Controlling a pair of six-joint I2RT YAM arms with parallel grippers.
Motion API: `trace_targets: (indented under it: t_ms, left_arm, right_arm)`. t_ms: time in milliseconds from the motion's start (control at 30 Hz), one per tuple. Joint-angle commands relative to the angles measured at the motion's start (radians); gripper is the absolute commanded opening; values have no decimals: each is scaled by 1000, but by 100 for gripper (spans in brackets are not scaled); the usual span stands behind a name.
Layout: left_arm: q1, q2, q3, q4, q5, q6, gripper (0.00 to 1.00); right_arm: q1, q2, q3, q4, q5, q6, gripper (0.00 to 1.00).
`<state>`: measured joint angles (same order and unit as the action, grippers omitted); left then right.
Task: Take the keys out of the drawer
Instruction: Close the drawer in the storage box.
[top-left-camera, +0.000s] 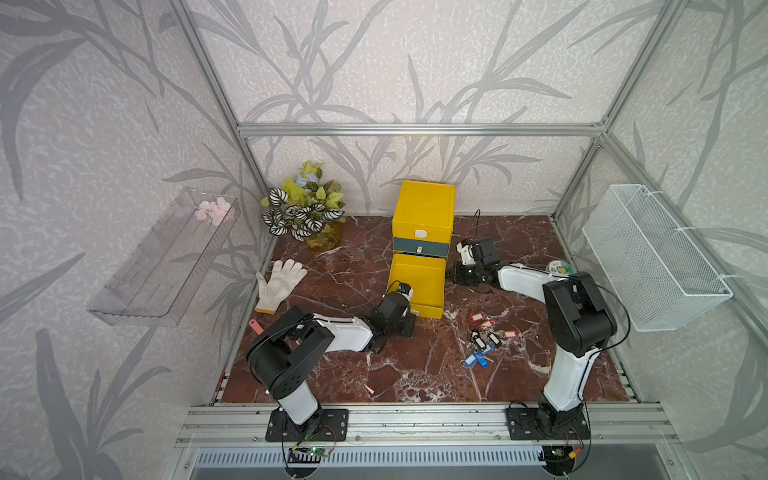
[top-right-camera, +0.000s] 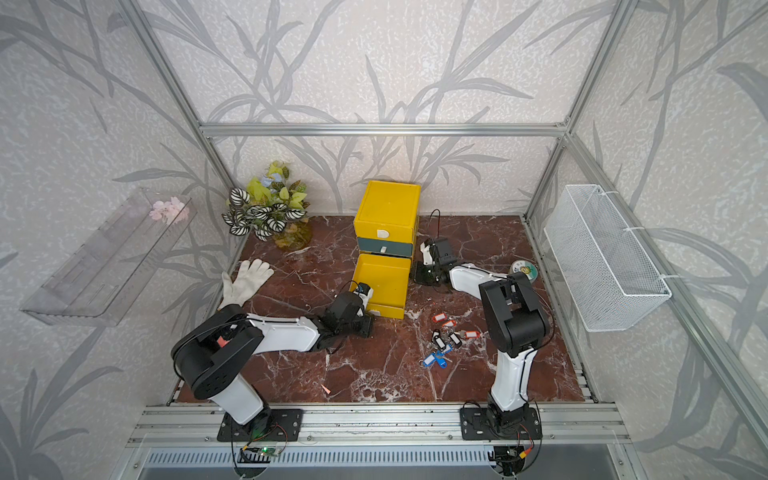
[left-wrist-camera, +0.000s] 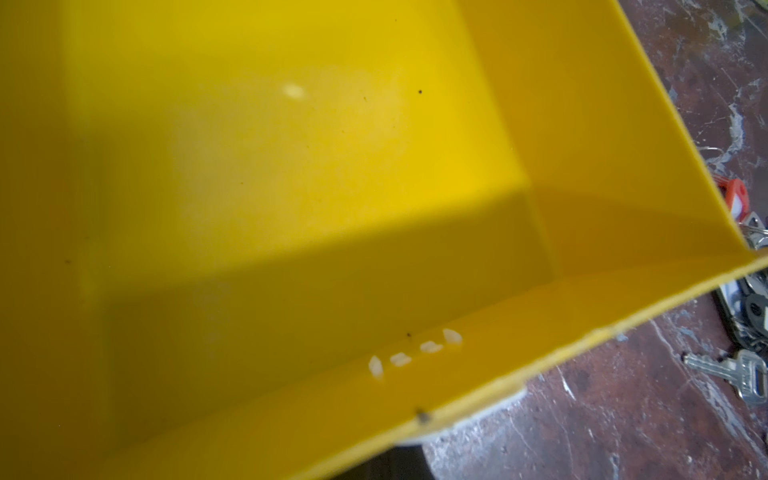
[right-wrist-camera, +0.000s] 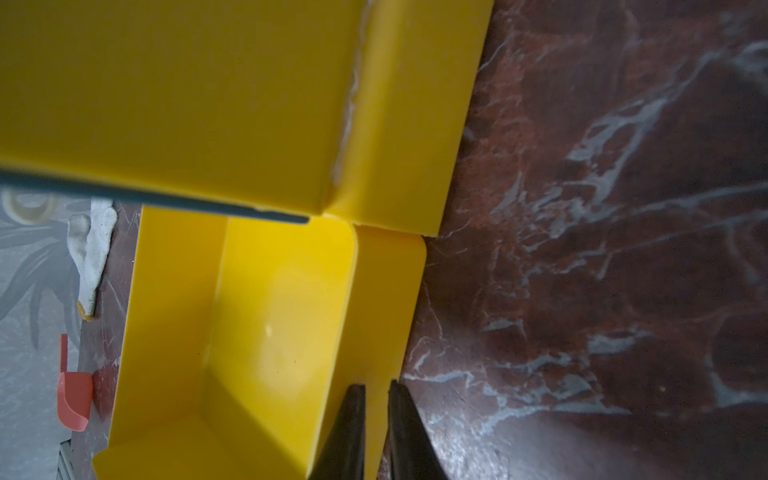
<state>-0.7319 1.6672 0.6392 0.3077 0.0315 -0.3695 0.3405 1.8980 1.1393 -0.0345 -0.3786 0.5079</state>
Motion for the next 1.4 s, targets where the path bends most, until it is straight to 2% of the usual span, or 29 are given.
trace_targets:
  t_ms: [0, 500, 833, 1033, 1167, 1367]
  left_arm:
    - [8, 5, 2, -10, -16, 13, 0]
    - [56, 30, 59, 11, -20, 97, 0]
    - [48, 27, 41, 66, 35, 56, 0]
    - [50, 68, 112, 99, -42, -14, 0]
    - [52, 119, 180, 165, -47, -49, 0]
    - [80, 187, 280, 173, -72, -30, 0]
  right_arm:
    - [3, 16, 32, 0, -9, -3, 16]
    - [-18, -31, 10, -17, 35, -12, 18]
    - [-24, -12, 29, -35, 33, -17, 18]
    - [-28, -56, 16, -34, 46, -11, 18]
    - [-34, -93, 22, -56, 50, -22, 18]
    - [-50, -123, 51, -95, 45, -46, 20]
